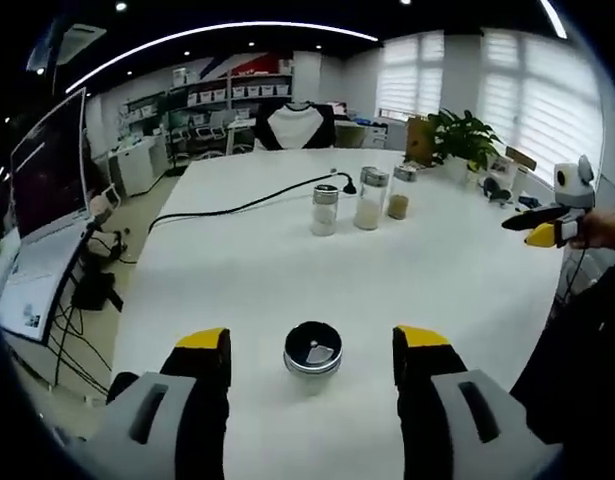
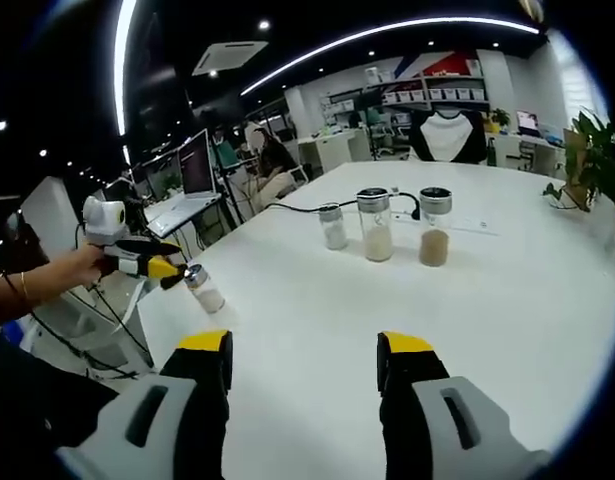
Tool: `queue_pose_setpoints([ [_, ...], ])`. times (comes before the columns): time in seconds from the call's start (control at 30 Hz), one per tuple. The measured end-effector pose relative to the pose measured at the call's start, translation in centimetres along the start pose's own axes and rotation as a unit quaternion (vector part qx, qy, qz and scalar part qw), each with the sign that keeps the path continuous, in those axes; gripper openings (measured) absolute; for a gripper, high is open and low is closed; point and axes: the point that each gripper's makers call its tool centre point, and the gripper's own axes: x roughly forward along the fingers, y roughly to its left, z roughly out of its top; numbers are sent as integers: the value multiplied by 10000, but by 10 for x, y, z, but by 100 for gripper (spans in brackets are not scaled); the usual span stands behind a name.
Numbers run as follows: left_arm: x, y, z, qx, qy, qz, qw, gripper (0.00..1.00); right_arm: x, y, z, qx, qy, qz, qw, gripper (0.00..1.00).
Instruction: Rotate the seasoning bottle until the label or dispensing opening points toward the visible target arrow and the bottle remains upright within the marked orientation range
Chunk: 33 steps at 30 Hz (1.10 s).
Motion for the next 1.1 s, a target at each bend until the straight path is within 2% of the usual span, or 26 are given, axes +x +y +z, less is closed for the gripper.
queue_pose_setpoints([
  [0.13, 5, -5, 0, 12, -3, 35, 10000, 90, 0, 1, 0, 23, 8, 9, 10000, 61],
  [0.4, 17, -14, 9, 67, -40, -101, 9999, 95, -3, -5, -2, 123, 1, -77, 9999, 61],
  [0.57, 28, -17, 16, 164, 34, -219, 9996, 96, -7, -11, -4, 209, -26, -174, 9996, 61],
  [0.73, 40, -15, 29, 21, -48, -222, 9997, 94, -12, -20, -5, 326, -54, -328, 9989, 60],
  [0.8, 46, -14, 31, -42, -2, -240, 9997, 91, -14, -22, -5, 344, -76, -374, 9987, 60],
  [1.1, 79, -21, 61, 123, -14, -478, 9988, 89, -28, -35, -6, 534, -211, -671, 9961, 60],
])
